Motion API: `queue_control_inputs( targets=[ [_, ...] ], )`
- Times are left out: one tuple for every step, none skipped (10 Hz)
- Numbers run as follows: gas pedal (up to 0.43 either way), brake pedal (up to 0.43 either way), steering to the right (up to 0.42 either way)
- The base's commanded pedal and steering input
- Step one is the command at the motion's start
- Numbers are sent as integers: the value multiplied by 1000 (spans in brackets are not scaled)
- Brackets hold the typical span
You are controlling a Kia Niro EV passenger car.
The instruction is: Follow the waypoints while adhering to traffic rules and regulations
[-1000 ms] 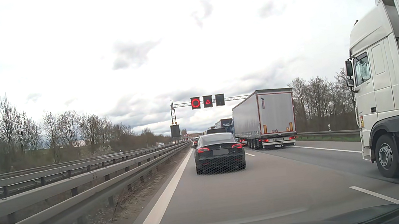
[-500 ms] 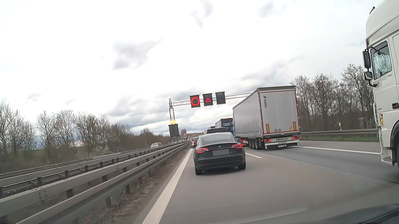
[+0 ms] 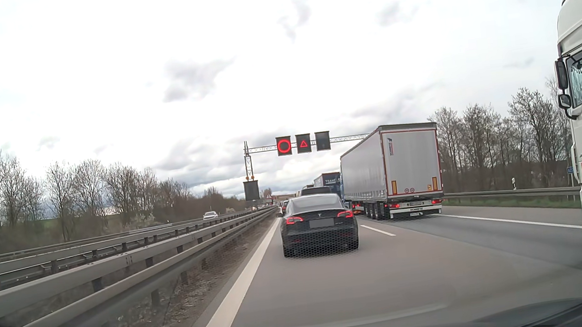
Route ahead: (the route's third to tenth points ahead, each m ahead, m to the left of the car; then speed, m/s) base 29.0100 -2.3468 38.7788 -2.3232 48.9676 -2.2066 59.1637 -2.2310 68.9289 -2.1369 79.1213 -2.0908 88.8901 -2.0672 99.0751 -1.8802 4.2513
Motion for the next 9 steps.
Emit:
queue_control_inputs(
  targets=[
    [47,0,-1],
    [47,0,-1],
    [47,0,-2],
    [47,0,-2],
    [39,0,-3],
    [28,0,-4],
    [0,0,-4],
    [0,0,-4],
    [0,0,-4]
  ],
)
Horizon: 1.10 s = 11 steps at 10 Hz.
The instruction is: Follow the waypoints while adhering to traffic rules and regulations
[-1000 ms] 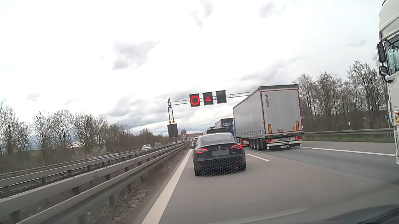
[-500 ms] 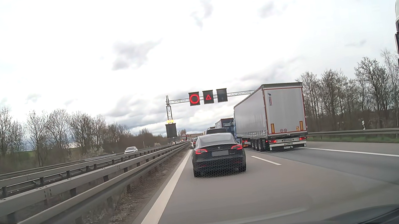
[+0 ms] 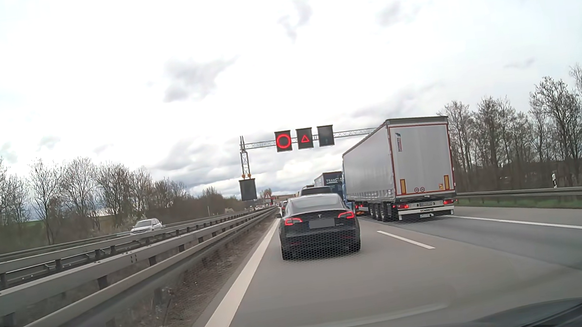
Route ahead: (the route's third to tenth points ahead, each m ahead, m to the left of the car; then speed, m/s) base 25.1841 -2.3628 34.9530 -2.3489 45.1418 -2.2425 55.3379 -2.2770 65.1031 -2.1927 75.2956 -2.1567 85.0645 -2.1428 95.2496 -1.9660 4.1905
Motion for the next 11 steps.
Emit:
queue_control_inputs(
  targets=[
    [0,0,-4],
    [0,0,-4],
    [0,0,-4],
    [0,0,-4],
    [0,0,-4],
    [0,0,-4],
    [0,0,-4],
    [0,0,-4],
    [0,0,-4],
    [0,0,-4],
    [0,0,-4]
  ],
)
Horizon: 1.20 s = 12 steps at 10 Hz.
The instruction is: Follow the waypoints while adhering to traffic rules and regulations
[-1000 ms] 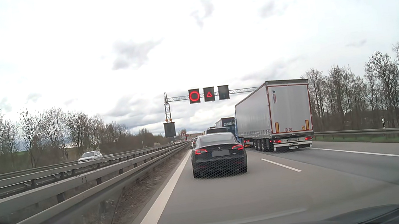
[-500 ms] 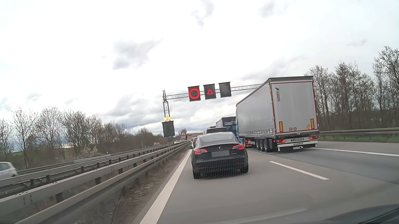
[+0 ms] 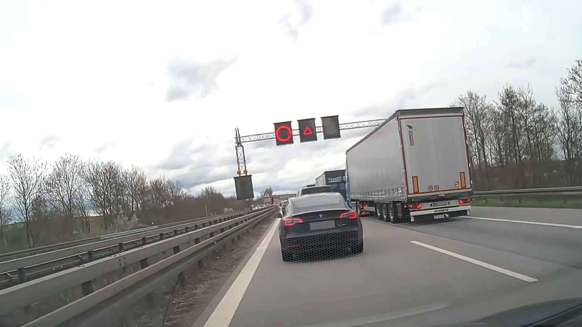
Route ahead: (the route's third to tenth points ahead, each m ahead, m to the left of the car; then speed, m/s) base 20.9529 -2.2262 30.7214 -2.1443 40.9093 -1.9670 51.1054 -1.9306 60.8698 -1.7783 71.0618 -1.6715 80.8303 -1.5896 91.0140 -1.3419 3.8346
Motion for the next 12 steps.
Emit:
queue_control_inputs(
  targets=[
    [0,0,-4],
    [0,0,-4],
    [0,0,-4],
    [0,0,-4],
    [0,0,-4],
    [0,0,-4],
    [8,0,-4],
    [8,0,-4],
    [8,0,-4],
    [20,0,-4],
    [20,0,-4],
    [28,0,-4]
  ],
)
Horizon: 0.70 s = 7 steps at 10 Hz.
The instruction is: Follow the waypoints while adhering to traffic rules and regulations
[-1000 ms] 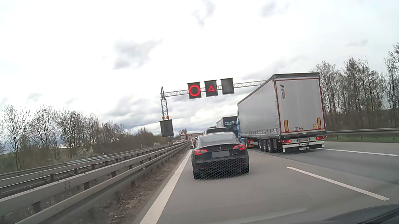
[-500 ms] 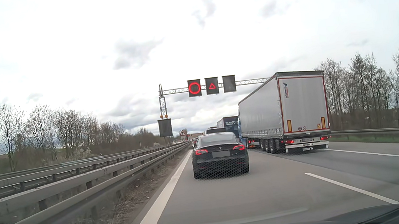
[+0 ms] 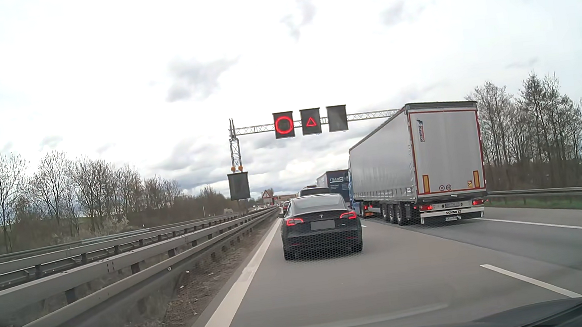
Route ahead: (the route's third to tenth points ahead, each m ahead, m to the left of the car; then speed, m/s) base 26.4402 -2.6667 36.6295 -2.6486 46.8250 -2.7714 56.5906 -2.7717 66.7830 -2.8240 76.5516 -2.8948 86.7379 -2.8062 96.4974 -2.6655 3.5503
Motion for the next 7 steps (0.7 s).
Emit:
queue_control_inputs(
  targets=[
    [28,0,-4],
    [28,0,-4],
    [28,0,-4],
    [28,0,-4],
    [39,0,-4],
    [39,0,-4],
    [39,0,-4]
  ],
)
